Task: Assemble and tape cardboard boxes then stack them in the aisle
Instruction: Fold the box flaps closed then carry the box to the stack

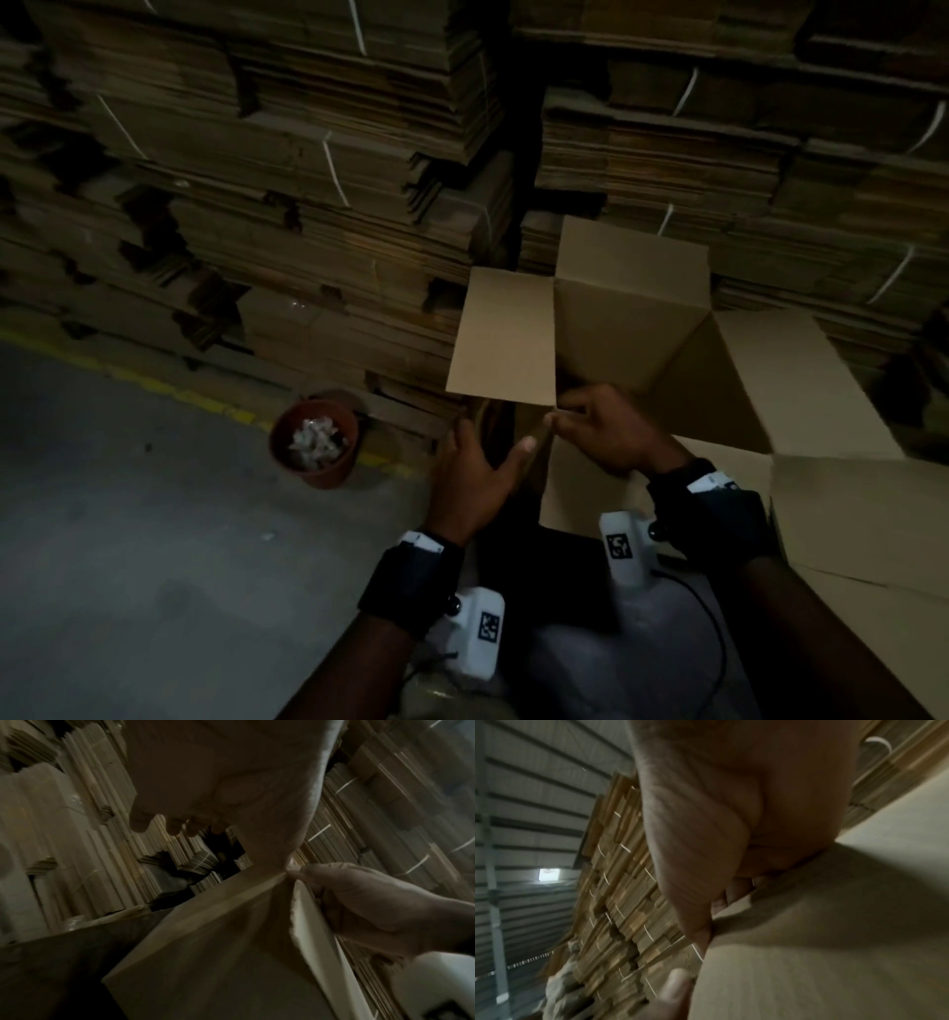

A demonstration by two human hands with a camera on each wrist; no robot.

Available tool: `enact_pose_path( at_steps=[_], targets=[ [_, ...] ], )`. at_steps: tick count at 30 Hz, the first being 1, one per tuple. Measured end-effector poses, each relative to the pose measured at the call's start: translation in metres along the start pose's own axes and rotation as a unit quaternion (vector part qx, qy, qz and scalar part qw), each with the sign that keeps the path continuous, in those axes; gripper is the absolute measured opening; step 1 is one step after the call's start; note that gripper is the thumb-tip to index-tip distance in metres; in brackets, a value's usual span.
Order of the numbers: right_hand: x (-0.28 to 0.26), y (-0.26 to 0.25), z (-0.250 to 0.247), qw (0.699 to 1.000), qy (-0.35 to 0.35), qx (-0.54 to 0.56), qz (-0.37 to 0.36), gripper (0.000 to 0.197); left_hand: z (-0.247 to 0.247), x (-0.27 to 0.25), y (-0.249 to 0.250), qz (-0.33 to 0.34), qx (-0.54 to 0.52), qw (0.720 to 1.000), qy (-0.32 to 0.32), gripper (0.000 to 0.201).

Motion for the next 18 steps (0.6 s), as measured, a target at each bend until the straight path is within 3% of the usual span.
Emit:
enact_pose_path(
  at_steps=[5, 12, 15, 18],
  targets=[
    [-0.023, 0.001, -0.048, 0.996, 0.011, 0.077, -0.033, 0.027, 0.025, 0.034, 0.037, 0.096, -0.022, 0.993, -0.056, 0.103],
    [-0.067, 0.022, -0.110, 0.979, 0.054, 0.196, -0.008, 0.033, 0.034, 0.048, 0.054, 0.149, 0.068, 0.973, -0.162, 0.117],
    [-0.077, 0.048, -0.124, 0.966, 0.064, 0.249, -0.001, 0.045, 0.022, 0.058, 0.052, 0.154, 0.139, 0.961, -0.184, 0.116],
    [-0.086, 0.066, -0.130, 0.963, 0.058, 0.264, 0.012, 0.064, 0.001, 0.076, 0.032, 0.094, 0.183, 0.962, -0.177, 0.119]
  ],
)
Point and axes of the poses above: each hand's wrist, its own x-axis towards the middle knuckle, its own z-axis out of the palm, y = z × x, the point moved 5 cm from there along x, towards the middle knuckle, and after that the axes turned 14 degrees about z, right-handed, at the moved point
